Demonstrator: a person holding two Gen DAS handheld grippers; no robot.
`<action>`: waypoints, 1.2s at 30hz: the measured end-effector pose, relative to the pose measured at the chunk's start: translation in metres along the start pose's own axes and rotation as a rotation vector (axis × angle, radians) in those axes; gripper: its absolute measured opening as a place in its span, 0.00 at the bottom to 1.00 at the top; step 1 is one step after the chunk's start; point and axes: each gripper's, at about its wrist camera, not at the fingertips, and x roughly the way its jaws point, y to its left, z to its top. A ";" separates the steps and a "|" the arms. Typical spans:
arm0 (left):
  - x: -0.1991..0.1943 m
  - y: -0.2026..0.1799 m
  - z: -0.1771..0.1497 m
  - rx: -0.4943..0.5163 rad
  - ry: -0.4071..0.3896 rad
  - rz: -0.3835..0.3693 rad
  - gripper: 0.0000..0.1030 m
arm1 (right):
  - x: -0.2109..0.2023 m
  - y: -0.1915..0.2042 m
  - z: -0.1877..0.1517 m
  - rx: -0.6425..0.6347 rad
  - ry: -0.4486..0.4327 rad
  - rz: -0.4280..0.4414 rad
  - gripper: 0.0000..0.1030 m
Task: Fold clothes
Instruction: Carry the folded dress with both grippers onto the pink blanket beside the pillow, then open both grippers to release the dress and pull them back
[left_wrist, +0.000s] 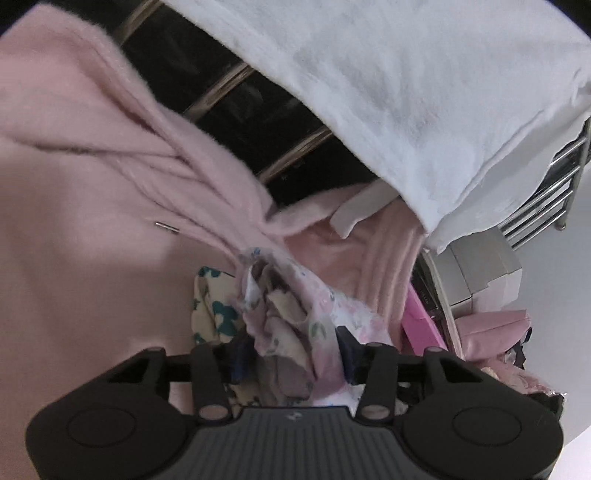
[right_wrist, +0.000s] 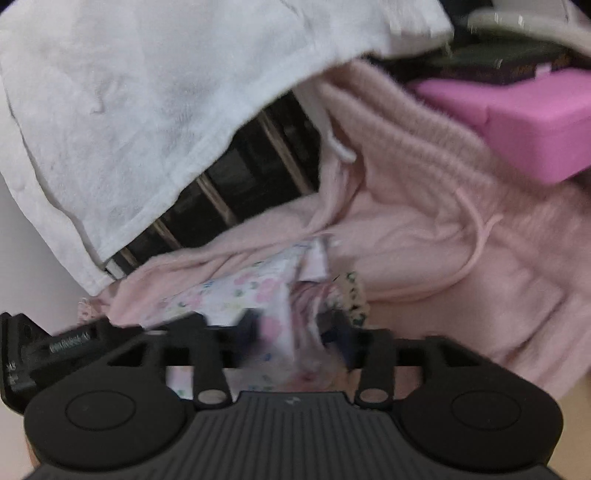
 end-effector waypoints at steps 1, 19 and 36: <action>-0.006 -0.007 0.003 0.028 -0.031 0.023 0.44 | -0.006 0.003 0.001 -0.024 -0.025 -0.024 0.58; -0.013 -0.056 -0.015 0.321 -0.185 0.122 0.27 | 0.000 0.056 -0.004 -0.305 -0.122 -0.227 0.07; -0.293 -0.070 -0.171 0.473 -0.132 0.560 0.86 | -0.192 0.180 -0.154 -0.364 -0.057 -0.062 0.44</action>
